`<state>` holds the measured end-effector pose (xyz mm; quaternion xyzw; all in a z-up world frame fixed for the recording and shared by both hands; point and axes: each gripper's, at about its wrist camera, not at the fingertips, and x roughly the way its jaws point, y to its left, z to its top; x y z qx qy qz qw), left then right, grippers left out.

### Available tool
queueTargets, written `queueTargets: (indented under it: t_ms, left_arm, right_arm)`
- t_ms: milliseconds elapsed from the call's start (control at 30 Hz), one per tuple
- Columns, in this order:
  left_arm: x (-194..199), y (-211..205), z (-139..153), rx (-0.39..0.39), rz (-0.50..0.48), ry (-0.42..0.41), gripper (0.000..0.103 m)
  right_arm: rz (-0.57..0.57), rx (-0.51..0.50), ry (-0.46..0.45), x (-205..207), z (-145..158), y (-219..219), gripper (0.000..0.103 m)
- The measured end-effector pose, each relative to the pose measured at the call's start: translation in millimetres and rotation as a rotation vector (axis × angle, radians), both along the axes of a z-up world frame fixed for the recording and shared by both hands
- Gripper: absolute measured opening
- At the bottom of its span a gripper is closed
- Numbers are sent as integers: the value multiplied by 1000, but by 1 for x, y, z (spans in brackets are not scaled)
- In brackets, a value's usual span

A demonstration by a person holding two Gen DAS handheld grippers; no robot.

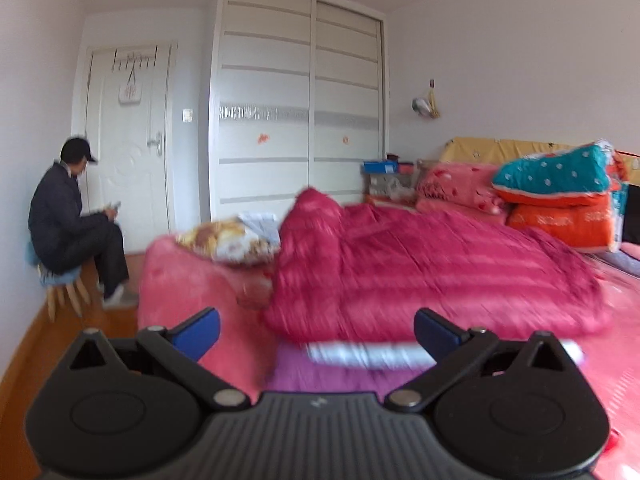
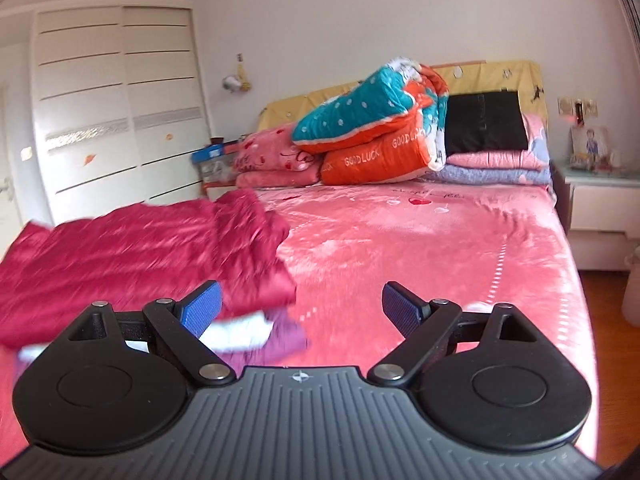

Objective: Fold large clothes

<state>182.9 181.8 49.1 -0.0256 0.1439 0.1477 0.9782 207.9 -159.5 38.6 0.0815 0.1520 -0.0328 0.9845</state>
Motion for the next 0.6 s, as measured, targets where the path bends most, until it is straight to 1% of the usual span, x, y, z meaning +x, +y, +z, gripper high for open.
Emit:
queueTargets:
  t_ms: [100,167,233,300,400,467,600]
  left_arm:
    - [-40,-23,-5,-32,-10,47,102]
    - [-63,-37,-9,-40,-19,66,102]
    - [-81,-50,-13,-37,-25,80,102]
    - [-96,-62,-16,-14,-36,99,102]
    - [-124,-79,-22,26,-53,119,102]
    - [-140,-89,-23,28,-84,124,102]
    - [-162,-98,-25,19,-118,128,102]
  right_arm:
    - [18,9,29,-53,6,4,103]
    - [22,4,39,-80,10,9,103]
    - [27,-14,46,-108,12,14,103]
    - [35,-31,49,-137,12,18,103]
    - [47,-32,51,-168,14,17,103]
    - [44,-34,54,-189,10,16,103]
    - [29,-37,57,-217,9,9,103]
